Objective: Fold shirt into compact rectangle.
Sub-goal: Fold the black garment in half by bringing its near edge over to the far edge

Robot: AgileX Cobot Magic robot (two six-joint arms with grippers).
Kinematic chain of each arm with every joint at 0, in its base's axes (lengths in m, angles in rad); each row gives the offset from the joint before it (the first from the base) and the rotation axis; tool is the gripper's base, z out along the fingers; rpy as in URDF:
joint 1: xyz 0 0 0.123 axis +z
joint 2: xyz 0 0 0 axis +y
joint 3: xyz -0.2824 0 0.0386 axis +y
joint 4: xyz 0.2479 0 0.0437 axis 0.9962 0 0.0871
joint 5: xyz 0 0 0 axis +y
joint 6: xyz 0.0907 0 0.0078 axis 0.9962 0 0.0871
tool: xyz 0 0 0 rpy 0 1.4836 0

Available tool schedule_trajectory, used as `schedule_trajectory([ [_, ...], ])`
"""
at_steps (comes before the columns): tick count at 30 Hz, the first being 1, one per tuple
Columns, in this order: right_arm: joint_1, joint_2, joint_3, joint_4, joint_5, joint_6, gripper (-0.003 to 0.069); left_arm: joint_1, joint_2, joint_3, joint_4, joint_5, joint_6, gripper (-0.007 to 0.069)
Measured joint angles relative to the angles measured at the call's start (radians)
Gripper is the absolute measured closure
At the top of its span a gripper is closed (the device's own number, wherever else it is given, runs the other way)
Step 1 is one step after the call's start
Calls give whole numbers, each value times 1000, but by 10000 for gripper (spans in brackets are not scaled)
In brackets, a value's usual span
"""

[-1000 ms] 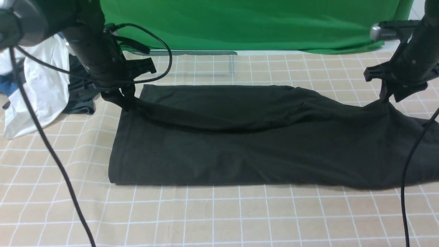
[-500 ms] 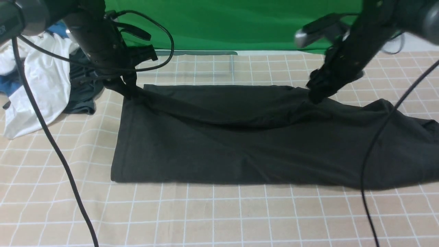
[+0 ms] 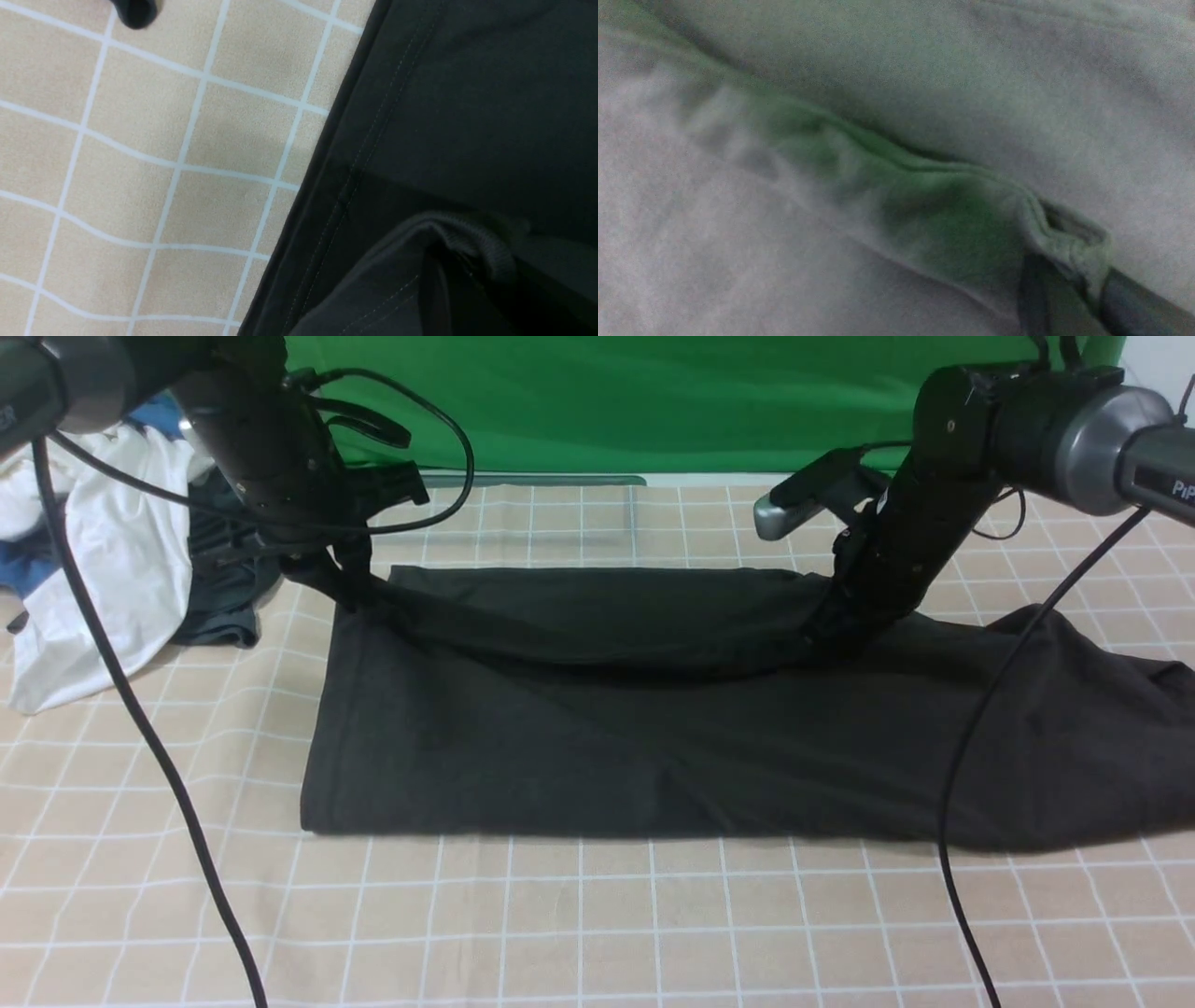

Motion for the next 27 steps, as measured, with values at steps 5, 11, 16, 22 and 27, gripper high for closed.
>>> schedule_trajectory([
  [5, -3, 0, -72, 0, 40, 32, 599, 0, 1, -23, 6, 6, -20, 594],
  [11, -15, 0, -181, 1, 17, 58, 599, 24, 2, -100, 19, -9, -39, 594],
  [16, -23, 5, -188, 1, -48, 77, 599, 60, 9, -108, 4, -70, -51, 594],
  [22, -23, 55, -192, 2, -120, 104, 599, 69, 61, -109, -3, -179, -53, 594],
  [27, -23, 97, -192, 1, -174, 121, 598, 70, 125, -109, -4, -240, -53, 592],
])
